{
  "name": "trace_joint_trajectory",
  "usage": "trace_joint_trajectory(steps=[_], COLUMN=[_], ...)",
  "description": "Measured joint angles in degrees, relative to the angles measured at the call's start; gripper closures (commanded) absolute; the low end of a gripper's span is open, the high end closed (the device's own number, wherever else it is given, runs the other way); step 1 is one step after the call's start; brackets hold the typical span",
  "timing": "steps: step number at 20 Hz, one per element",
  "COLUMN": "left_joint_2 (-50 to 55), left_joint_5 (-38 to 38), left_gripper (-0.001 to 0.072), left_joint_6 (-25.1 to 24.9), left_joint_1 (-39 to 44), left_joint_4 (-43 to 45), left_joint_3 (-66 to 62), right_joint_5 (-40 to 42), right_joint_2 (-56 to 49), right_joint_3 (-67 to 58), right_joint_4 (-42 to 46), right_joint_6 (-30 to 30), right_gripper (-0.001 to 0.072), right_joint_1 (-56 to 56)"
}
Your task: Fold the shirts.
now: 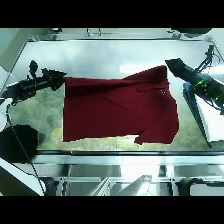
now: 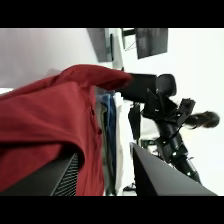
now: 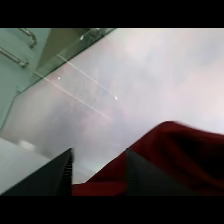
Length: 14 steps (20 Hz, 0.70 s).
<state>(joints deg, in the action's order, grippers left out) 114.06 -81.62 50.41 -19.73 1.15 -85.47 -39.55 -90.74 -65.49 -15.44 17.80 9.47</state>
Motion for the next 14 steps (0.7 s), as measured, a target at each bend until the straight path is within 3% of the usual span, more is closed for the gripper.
trace_joint_trajectory(steps=[2, 5, 9, 14], left_joint_2=[0.4, -1.7, -8.9, -23.0], left_joint_5=[-2.2, -7.0, -10.2, -4.9], left_gripper=[0.0362, 0.0363, 0.0363, 0.0362], left_joint_6=[-0.4, 0.2, 5.3, 8.7], left_joint_1=[-1.7, -5.1, -8.5, -10.1], left_joint_4=[-1.2, 1.6, 16.7, 35.0], left_joint_3=[0.0, 0.0, 4.0, 25.7], right_joint_5=[-3.6, -10.5, -22.0, -30.3], right_joint_2=[0.6, 3.2, 7.8, 15.3], right_joint_3=[-0.3, -0.5, 0.2, 9.4], right_joint_4=[0.1, 6.1, 21.3, 38.3], right_joint_6=[-0.6, 5.7, 18.3, 28.2], right_gripper=[0.0669, 0.0696, 0.0697, 0.0697], right_joint_1=[1.6, 5.8, 11.6, 16.2])
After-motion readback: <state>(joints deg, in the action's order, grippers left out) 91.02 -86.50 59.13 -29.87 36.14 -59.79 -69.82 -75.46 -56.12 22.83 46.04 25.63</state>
